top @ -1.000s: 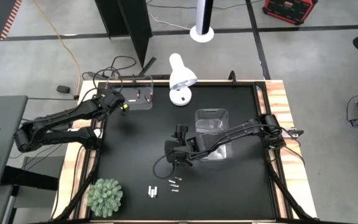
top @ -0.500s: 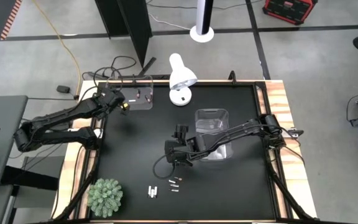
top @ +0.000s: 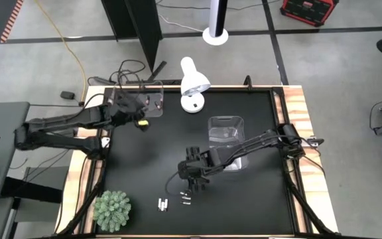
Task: Sort batteries
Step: Put the black battery into the top transparent bin
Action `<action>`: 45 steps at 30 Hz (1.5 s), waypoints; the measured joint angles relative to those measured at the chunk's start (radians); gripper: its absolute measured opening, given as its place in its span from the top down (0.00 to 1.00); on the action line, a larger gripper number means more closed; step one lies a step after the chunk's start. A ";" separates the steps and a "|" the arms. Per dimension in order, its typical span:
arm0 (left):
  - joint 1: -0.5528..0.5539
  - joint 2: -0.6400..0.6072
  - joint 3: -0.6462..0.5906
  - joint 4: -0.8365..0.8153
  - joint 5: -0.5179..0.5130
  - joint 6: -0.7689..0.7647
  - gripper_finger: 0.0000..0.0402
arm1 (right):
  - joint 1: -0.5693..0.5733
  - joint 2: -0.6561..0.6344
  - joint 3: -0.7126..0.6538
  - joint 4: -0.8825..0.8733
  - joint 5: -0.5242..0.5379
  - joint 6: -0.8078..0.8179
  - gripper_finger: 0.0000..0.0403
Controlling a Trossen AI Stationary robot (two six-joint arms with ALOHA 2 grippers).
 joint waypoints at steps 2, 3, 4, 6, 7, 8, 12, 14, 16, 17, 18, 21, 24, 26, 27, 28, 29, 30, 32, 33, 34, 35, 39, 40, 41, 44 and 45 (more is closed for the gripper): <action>-0.065 0.000 0.001 0.037 0.016 0.002 0.83 | 0.020 0.000 -0.017 0.016 -0.003 0.019 0.37; -0.097 0.000 0.001 0.051 0.017 0.000 0.83 | 0.029 0.000 -0.030 0.021 -0.005 0.032 0.37; -0.129 0.000 0.001 0.064 0.017 -0.003 0.83 | 0.038 0.000 -0.045 0.033 -0.005 0.042 0.37; -0.194 0.000 0.001 0.080 0.017 -0.014 0.83 | 0.058 0.000 -0.079 0.076 -0.008 0.065 0.37; -0.226 0.000 0.001 0.086 0.017 -0.020 0.83 | 0.066 0.000 -0.097 0.100 -0.008 0.075 0.37; -0.261 0.000 0.001 0.093 0.017 -0.027 0.83 | 0.075 0.000 -0.115 0.125 -0.006 0.086 0.37; -0.389 0.000 0.001 0.136 0.016 -0.031 0.83 | 0.106 0.000 -0.153 0.185 0.051 0.137 0.37; -0.446 0.000 0.001 0.157 0.015 -0.028 0.83 | 0.114 -0.002 -0.175 0.230 0.057 0.150 0.37; -0.496 0.000 0.001 0.180 0.003 -0.028 0.83 | 0.120 -0.001 -0.206 0.272 0.057 0.159 0.37; -0.519 0.000 0.001 0.188 -0.006 -0.027 0.83 | 0.122 0.000 -0.218 0.287 0.057 0.166 0.37; -0.542 0.000 0.001 0.193 -0.015 -0.028 0.83 | 0.124 0.000 -0.227 0.299 0.057 0.173 0.37; -0.609 0.000 0.001 0.194 -0.060 -0.032 0.84 | 0.129 -0.002 -0.263 0.348 0.060 0.201 0.37; -0.663 0.000 0.001 0.195 -0.109 -0.032 0.85 | 0.132 0.001 -0.293 0.370 0.060 0.221 0.37; -0.686 0.000 0.001 0.194 -0.140 -0.033 0.86 | 0.133 0.006 -0.292 0.372 0.060 0.233 0.37; -0.694 0.000 0.001 0.194 -0.147 -0.033 0.86 | 0.133 0.015 -0.289 0.385 0.060 0.239 0.37; -0.701 0.000 0.001 0.194 -0.157 -0.033 0.86 | 0.133 0.020 -0.288 0.386 0.059 0.242 0.37; -0.705 0.000 0.001 0.194 -0.162 -0.033 0.86 | 0.133 0.029 -0.289 0.380 0.058 0.243 0.37; -0.709 0.000 0.001 0.194 -0.164 -0.033 0.86 | 0.133 0.041 -0.292 0.378 0.052 0.244 0.37; -0.710 0.000 0.001 0.192 -0.164 -0.034 0.86 | 0.135 0.059 -0.292 0.398 0.051 0.244 0.37; -0.710 0.001 0.001 0.190 -0.164 -0.035 0.86 | 0.138 0.065 -0.292 0.397 0.051 0.245 0.37; -0.710 0.001 0.001 0.189 -0.164 -0.039 0.86 | 0.138 0.066 -0.292 0.395 0.051 0.250 0.37; -0.710 0.001 0.001 0.187 -0.164 -0.041 0.86 | 0.137 0.066 -0.292 0.392 0.053 0.252 0.37; -0.710 0.001 0.001 0.188 -0.164 -0.042 0.86 | 0.126 0.066 -0.291 0.386 0.060 0.257 0.40; -0.710 0.001 0.001 0.188 -0.164 -0.042 0.86 | 0.121 0.066 -0.291 0.386 0.062 0.253 0.42; -0.710 0.001 0.001 0.189 -0.164 -0.042 0.86 | 0.115 0.066 -0.291 0.386 0.062 0.247 0.45; -0.710 0.001 0.001 0.189 -0.164 -0.042 0.86 | 0.100 0.066 -0.290 0.384 0.063 0.246 0.55; -0.710 0.001 0.001 0.189 -0.164 -0.042 0.86 | 0.098 0.066 -0.290 0.382 0.064 0.246 0.59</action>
